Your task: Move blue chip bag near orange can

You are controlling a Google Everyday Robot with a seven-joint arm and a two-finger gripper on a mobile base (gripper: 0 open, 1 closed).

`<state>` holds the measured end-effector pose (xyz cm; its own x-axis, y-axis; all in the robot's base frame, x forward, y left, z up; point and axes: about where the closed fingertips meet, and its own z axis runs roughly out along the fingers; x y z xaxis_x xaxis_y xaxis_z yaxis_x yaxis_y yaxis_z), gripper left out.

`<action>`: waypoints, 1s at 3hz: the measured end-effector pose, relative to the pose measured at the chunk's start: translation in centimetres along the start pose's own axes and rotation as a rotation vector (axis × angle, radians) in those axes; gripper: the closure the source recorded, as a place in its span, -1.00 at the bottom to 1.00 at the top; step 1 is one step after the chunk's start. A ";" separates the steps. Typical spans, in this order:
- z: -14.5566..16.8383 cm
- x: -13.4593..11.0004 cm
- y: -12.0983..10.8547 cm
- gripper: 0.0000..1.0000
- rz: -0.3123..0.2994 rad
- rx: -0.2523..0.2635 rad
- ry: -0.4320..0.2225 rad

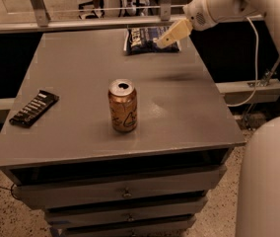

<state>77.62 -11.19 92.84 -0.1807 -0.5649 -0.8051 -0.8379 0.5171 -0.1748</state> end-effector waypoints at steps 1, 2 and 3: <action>4.0 1.1 -2.5 -1.00 0.002 0.077 0.030; 7.1 3.6 -4.5 -1.00 0.025 0.127 0.089; 8.7 6.3 -5.9 -0.65 0.087 0.142 0.128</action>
Offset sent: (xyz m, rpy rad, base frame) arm 0.1019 -0.0129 -0.0946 -0.1438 0.0050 -0.2228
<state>85.90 -12.16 83.87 -0.3210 -0.5865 -0.7437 -0.7368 0.6480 -0.1930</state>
